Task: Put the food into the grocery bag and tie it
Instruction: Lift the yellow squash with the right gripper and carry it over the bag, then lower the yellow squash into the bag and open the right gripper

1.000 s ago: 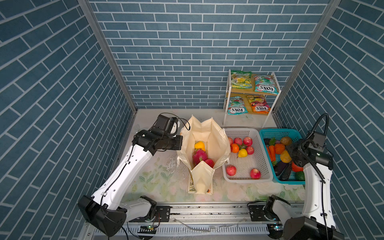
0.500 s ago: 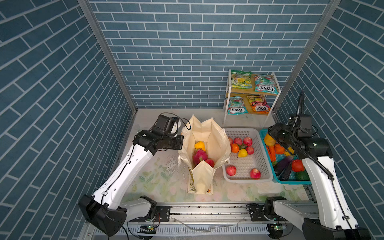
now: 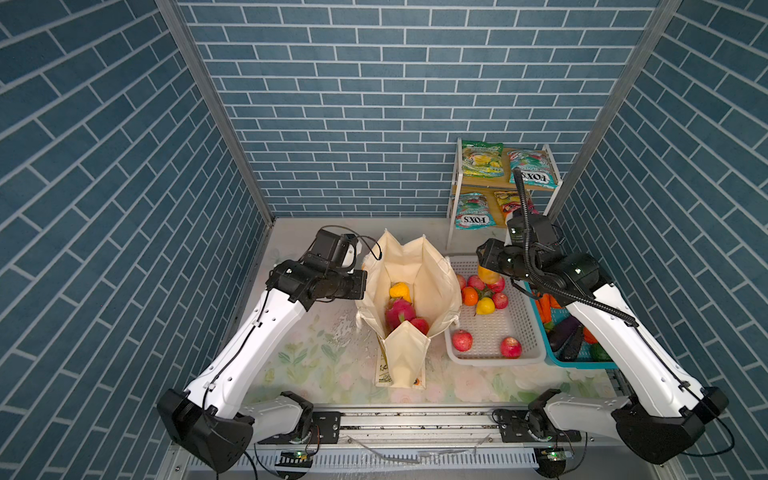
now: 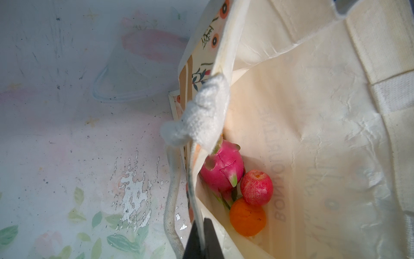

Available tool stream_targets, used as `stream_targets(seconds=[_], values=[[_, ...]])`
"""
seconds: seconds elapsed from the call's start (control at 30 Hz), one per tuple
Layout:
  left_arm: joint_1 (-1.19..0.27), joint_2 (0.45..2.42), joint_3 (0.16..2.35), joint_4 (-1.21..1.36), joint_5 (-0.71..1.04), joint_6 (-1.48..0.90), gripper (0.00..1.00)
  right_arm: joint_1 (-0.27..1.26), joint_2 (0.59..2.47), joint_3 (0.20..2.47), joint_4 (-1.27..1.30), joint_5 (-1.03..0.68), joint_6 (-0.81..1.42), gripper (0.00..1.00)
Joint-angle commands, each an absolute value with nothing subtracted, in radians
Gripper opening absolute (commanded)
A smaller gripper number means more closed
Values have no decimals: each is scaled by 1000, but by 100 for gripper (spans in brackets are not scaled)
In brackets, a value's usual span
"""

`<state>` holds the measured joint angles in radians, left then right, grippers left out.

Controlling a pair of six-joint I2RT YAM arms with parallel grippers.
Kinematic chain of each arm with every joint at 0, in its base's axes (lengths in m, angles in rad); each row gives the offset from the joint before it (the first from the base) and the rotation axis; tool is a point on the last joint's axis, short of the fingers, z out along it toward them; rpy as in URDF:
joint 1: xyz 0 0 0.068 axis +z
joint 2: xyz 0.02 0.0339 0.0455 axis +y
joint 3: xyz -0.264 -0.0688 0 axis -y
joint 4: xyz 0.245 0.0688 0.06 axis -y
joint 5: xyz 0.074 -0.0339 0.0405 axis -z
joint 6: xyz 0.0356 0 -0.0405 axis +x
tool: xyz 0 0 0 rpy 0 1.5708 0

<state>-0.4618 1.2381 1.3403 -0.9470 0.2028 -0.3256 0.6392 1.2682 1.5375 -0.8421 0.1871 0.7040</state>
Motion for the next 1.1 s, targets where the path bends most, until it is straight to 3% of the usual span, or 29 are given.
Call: stream_targets(seconds=[0.0,0.43,1.07], values=[[-469,1239,1322,-946,195,-328,0,707,1299,1588,-773,216,634,34],[-471,1239,1331,-948,192,-330,0,943,1497,1694,-656,131,542,35],[-471,1232,1336,-943,191,-330,0,968,1722,1629,-648,123,538,38]])
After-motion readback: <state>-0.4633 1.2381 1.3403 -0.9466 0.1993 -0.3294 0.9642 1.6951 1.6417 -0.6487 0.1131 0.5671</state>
